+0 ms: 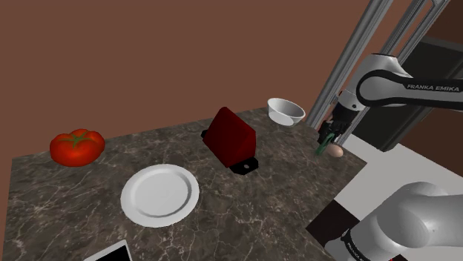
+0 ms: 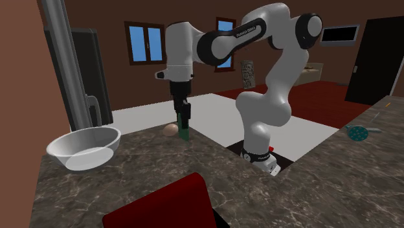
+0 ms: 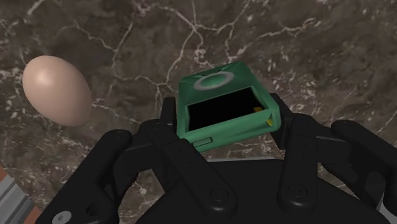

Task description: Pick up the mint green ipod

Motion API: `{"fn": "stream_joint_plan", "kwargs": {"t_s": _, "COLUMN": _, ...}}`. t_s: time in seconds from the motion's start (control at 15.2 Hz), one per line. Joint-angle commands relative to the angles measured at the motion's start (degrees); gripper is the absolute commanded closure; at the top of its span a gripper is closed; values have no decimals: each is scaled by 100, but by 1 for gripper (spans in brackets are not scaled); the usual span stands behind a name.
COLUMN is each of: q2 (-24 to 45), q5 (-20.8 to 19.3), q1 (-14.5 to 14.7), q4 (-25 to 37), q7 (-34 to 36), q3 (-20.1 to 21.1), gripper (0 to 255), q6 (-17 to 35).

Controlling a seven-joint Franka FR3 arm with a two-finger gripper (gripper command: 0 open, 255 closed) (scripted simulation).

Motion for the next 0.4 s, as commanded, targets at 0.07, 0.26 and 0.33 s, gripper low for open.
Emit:
{"fn": "stream_joint_plan", "kwargs": {"t_s": 0.07, "q2": -59, "q5": 25, "q1": 8, "q4": 195, "q7": -5, "q3": 31, "gripper": 255, "q6": -255}}
{"fn": "stream_joint_plan", "kwargs": {"t_s": 0.26, "q2": -84, "q5": 44, "q1": 15, "q4": 345, "q7": -7, "q3": 52, "gripper": 255, "q6": -430}}
{"fn": "stream_joint_plan", "kwargs": {"t_s": 0.33, "q2": -83, "q5": 44, "q1": 16, "q4": 346, "q7": -7, "q3": 52, "gripper": 255, "q6": -430}}
